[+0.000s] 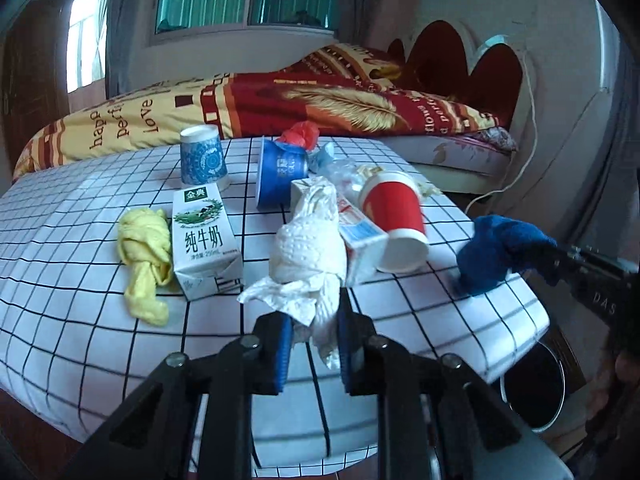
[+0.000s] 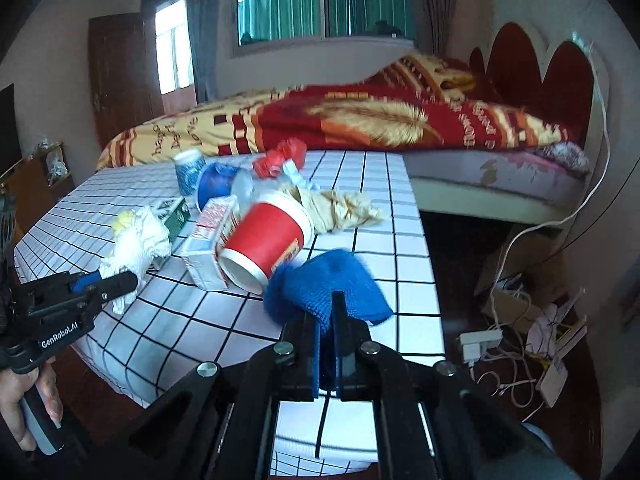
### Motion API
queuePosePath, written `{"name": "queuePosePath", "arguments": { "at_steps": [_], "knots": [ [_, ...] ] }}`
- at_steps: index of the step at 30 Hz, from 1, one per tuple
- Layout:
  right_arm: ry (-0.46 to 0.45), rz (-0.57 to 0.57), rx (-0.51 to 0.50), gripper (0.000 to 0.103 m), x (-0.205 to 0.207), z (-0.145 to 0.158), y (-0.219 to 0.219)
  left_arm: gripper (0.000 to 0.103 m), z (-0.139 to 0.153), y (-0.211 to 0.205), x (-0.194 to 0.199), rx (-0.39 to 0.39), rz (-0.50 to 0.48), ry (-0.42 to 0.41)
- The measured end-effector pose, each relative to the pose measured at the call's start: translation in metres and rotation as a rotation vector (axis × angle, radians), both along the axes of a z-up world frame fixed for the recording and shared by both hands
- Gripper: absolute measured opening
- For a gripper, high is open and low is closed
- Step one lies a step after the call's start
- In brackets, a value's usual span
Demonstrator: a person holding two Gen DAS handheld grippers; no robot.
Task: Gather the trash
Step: 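Carry towel and tissue to the black bin and open both tools over it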
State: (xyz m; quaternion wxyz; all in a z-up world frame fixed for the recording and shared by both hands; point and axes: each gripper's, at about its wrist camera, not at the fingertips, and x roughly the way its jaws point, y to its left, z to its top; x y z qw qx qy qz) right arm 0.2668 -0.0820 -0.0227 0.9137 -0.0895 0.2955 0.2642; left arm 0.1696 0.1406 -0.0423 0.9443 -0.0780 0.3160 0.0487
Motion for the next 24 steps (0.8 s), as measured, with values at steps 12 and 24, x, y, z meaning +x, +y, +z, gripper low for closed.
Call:
{"name": "queuePosePath", "arguments": {
  "at_steps": [12, 24],
  "knots": [
    [-0.046, -0.103, 0.072, 0.005, -0.069, 0.024, -0.075, 0.021, 0.013, -0.065, -0.031, 0.012, -0.158, -0.035],
    [0.005, -0.356, 0.093, 0.005, -0.104, 0.012, -0.196, 0.021, 0.006, -0.166, -0.032, -0.011, -0.397, -0.014]
  ]
}}
